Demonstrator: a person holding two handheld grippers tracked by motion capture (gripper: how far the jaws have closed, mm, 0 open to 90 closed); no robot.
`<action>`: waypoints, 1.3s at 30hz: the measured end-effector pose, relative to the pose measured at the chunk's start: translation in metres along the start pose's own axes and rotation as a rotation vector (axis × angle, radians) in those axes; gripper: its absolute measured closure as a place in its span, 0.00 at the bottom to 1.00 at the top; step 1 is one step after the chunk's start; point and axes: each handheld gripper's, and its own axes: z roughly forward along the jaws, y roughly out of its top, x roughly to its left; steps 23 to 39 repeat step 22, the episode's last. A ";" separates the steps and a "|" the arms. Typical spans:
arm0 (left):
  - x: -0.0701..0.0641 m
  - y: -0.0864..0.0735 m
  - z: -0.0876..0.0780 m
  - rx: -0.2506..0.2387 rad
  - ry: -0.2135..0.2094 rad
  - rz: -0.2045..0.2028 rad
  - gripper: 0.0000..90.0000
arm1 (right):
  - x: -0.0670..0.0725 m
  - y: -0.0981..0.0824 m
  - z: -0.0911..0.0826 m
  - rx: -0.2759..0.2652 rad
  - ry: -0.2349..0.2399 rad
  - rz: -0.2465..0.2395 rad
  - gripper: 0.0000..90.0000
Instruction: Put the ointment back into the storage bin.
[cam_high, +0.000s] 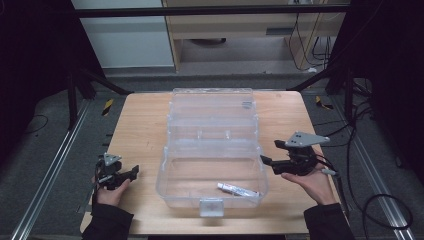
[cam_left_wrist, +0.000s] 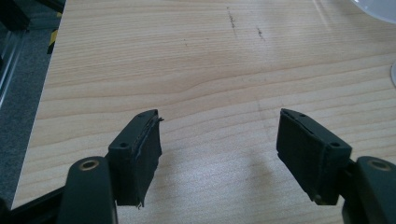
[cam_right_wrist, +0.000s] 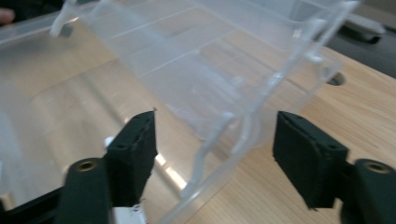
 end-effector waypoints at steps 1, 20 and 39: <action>0.000 0.000 0.000 0.000 0.002 -0.001 0.33 | -0.004 -0.004 -0.001 -0.021 -0.018 0.020 0.27; 0.003 0.000 0.001 -0.008 -0.001 -0.016 0.33 | -0.057 -0.084 0.007 -0.034 -0.275 0.321 0.19; 0.003 0.000 0.001 -0.007 -0.001 -0.017 0.33 | -0.061 -0.089 0.008 -0.011 -0.279 0.334 0.18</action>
